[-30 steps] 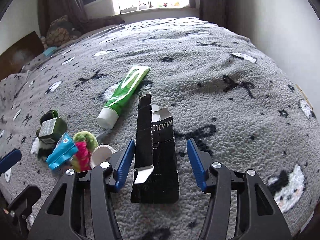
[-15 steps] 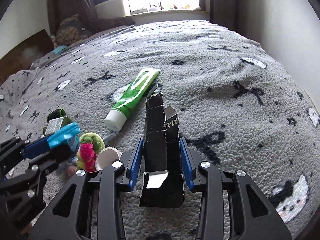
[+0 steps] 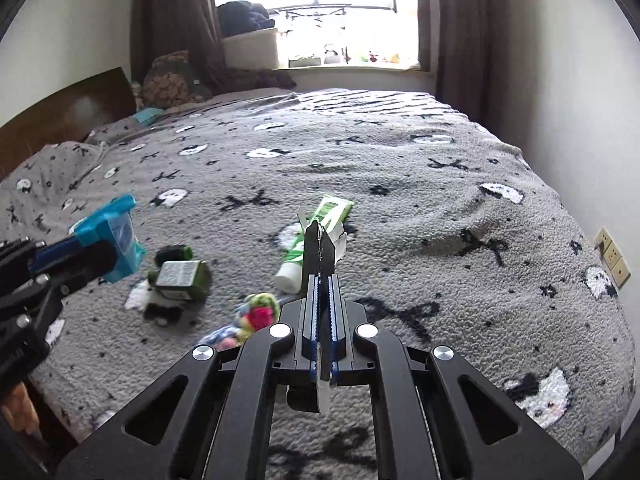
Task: Collect trash
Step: 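Grasp the blue snack wrapper with the left tool while the right tool grasps the black box, then lower the wrapper and box below the bed edge and open both tools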
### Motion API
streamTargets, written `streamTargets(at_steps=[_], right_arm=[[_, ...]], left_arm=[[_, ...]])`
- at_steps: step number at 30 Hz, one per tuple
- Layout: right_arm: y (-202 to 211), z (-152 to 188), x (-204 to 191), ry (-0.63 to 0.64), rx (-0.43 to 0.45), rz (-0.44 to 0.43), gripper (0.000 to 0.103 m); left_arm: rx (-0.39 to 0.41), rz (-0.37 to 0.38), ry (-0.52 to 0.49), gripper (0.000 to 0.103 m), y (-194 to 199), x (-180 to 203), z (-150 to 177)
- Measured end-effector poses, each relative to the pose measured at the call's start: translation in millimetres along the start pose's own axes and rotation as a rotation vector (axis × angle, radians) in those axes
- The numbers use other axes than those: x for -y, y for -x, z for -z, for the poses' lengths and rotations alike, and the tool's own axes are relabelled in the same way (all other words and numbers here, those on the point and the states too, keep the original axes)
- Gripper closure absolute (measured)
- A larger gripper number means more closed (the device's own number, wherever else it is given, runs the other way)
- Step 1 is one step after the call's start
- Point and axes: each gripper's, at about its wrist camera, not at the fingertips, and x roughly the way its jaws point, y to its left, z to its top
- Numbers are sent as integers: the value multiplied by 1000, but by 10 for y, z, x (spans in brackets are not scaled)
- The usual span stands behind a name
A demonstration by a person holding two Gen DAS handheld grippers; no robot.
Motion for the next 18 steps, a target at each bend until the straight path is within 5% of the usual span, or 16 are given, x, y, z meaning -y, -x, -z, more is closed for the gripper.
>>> streamTargets(at_steps=[9,11,18], right_arm=[[543,258,-340,49,55,-93,98],[720,370,-428,61,77,-120,98],[1264,944,-723,99,123,-212,98]], left_arm=[[55,-19,-3,84,736,-101,329],[65,-16,4,95,909,-122,442],[76,28,27,95,1325,-64,965]])
